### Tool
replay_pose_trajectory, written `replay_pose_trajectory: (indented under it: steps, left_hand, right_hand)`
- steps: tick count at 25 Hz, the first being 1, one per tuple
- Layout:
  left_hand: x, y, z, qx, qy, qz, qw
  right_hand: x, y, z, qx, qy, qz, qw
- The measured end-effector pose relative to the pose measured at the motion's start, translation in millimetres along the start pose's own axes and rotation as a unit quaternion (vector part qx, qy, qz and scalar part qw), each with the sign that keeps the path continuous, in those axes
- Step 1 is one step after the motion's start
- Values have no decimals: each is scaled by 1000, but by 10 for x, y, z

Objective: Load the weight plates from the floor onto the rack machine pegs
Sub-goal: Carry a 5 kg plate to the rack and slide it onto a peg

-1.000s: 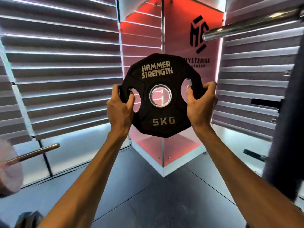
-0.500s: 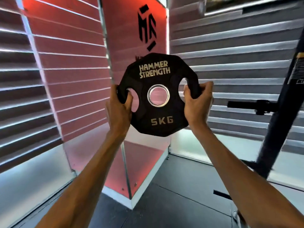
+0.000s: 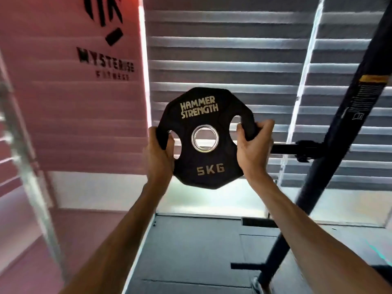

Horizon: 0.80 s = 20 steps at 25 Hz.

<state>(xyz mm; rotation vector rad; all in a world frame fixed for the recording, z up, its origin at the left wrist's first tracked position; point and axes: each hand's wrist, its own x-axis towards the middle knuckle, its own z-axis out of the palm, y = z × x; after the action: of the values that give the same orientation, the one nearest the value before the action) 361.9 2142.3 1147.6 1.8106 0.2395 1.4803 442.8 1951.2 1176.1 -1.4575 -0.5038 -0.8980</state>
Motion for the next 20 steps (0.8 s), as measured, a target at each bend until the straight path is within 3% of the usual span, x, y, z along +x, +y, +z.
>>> replay_pose_trajectory:
  steps: [7, 13, 20]
  left_hand:
    - [701, -891, 1348, -48, -71, 19, 996]
    - [933, -1339, 2484, -164, -189, 17, 968]
    - [478, -1398, 3374, -243, -321, -2, 915]
  right_hand:
    - [459, 740, 515, -142, 98, 13, 985]
    - [671, 1227, 669, -303, 234, 23, 924]
    - [680, 1727, 250, -392, 285, 52, 873]
